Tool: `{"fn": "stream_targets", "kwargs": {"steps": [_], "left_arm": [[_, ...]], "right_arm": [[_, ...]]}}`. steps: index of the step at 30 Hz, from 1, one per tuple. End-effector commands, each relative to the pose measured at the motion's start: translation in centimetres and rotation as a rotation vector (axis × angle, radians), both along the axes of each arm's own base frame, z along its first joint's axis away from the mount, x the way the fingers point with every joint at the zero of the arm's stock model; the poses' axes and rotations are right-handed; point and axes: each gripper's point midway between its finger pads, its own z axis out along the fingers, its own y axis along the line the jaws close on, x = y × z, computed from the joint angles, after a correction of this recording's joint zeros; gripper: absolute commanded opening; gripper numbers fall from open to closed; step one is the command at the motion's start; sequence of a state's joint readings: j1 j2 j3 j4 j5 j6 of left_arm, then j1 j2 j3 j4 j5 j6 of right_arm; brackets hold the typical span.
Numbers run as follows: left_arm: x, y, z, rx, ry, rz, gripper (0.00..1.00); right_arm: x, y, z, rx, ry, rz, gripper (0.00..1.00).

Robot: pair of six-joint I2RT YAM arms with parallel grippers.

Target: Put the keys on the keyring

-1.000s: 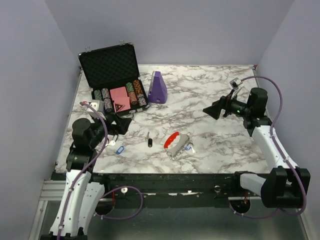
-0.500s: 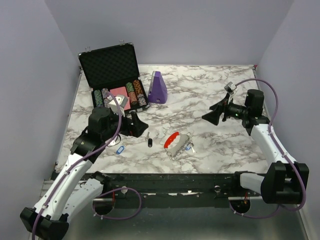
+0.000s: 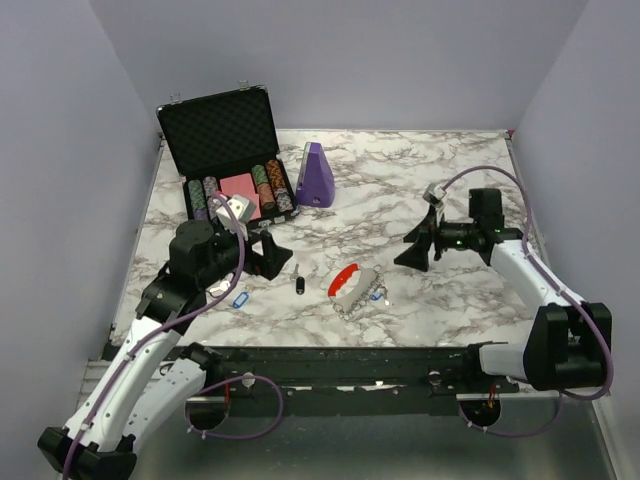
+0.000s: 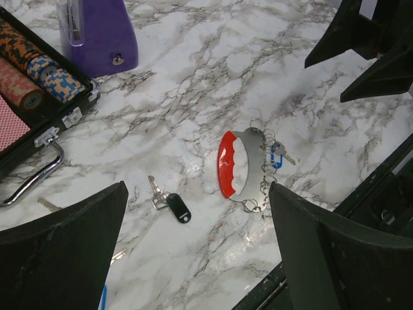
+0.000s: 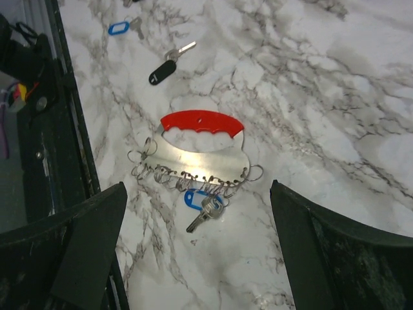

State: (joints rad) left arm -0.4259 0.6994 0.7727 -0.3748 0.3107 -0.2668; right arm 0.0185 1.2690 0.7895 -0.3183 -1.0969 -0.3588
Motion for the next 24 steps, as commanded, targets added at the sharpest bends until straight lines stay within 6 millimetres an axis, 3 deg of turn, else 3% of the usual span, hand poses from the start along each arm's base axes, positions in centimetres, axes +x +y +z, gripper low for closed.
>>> {"fn": "stream_targets", "kwargs": {"steps": [1,9,15,24], "left_arm": [[-0.9,0.3,0.1,0.047,-0.087,-0.048,0.99],[0.5,1.5,-2.2,0.115,-0.065,0.024,0.99],[0.5,1.6,-1.8,0.107,-0.089,0.029,0.99],[0.7,-0.3,-2.8,0.010,0.048,-0.023,0.99]], "right_arm": [[-1.5,1.5,-2.4,-0.123,0.020,0.105,1.00],[0.1,2.0,-4.1,-0.114,0.202,-0.058,0.95],[0.1,2.6,-5.2,-0.080,0.300,-0.072,0.92],[0.4,2.5,-5.4,-0.093,0.292,-0.073,0.91]]}}
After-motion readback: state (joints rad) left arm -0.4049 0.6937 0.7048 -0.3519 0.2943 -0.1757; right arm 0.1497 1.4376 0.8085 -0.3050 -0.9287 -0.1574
